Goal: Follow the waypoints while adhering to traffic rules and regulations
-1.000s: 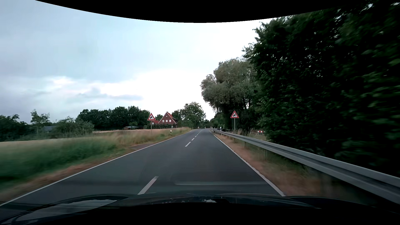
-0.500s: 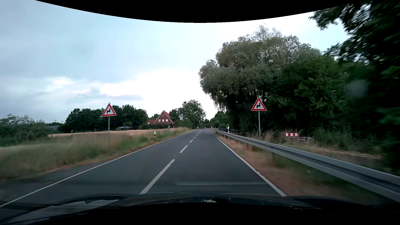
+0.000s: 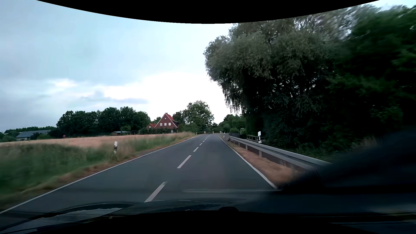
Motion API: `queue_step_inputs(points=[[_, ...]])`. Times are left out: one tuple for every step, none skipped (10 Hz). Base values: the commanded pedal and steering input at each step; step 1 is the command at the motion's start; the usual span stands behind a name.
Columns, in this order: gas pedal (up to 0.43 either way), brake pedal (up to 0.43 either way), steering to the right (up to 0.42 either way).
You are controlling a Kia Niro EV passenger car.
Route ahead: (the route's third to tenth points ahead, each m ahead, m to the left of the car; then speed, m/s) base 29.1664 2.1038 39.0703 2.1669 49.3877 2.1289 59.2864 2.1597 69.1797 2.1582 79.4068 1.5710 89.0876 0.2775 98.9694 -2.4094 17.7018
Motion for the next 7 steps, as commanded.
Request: queue_step_inputs(points=[[0.11,0.0,-0.001],[0.11,0.0,-0.001],[0.11,0.0,-0.001],[0.11,0.0,-0.001],[0.11,0.0,-0.001],[0.098,0.0,-0.001],[0.087,0.0,-0.001]])
